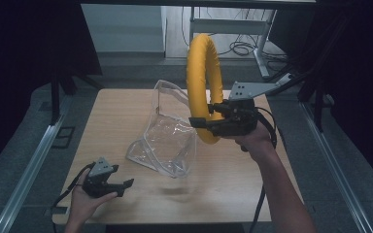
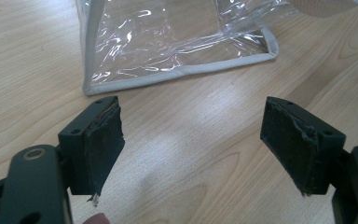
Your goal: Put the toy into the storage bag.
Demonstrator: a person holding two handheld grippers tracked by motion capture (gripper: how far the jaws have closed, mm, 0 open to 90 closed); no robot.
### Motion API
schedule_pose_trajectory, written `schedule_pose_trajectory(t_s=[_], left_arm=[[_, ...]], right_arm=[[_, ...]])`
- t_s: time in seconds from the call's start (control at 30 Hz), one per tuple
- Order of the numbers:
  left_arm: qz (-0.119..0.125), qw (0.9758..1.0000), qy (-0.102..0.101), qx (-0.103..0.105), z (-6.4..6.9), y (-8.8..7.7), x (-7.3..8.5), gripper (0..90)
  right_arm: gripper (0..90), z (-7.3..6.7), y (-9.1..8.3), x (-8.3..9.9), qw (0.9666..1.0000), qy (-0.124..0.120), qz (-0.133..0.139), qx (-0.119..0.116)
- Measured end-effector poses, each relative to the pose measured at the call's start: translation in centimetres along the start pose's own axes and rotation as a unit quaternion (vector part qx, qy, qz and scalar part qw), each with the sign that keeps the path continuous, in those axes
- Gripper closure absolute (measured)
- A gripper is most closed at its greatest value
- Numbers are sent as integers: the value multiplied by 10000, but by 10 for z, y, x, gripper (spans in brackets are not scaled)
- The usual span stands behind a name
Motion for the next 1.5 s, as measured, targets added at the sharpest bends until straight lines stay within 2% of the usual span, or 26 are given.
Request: schedule_pose_trajectory(t_s=[0.47,0.87,1.0,1.3,1.5], left_arm=[[-9,10000,8,-9,0,-1,0,209],[22,10000,2,-17,-1,-3,1,209],[61,10000,-7,43,-1,-4,1,209],[31,10000,4,2,-1,-3,1,209],[39,10000,2,2,-1,-3,1,209]], right_arm=[[495,-9,7,-15,9998,-171,75,-92],[495,-20,22,-27,9990,-328,68,-312],[495,-21,26,-28,9987,-341,59,-367],[494,-22,40,-29,9980,-361,52,-522],[494,-24,43,-30,9977,-370,53,-571]])
Point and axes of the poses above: each handheld gripper's, and its own axes: y roughly forward along the jaws, x roughly out of its underside, z roughly to its right, the point moved 2 cm from there along y, roughly forward along the jaws, and after that the axes turned 15 degrees about -z, right-handed, at the moved point
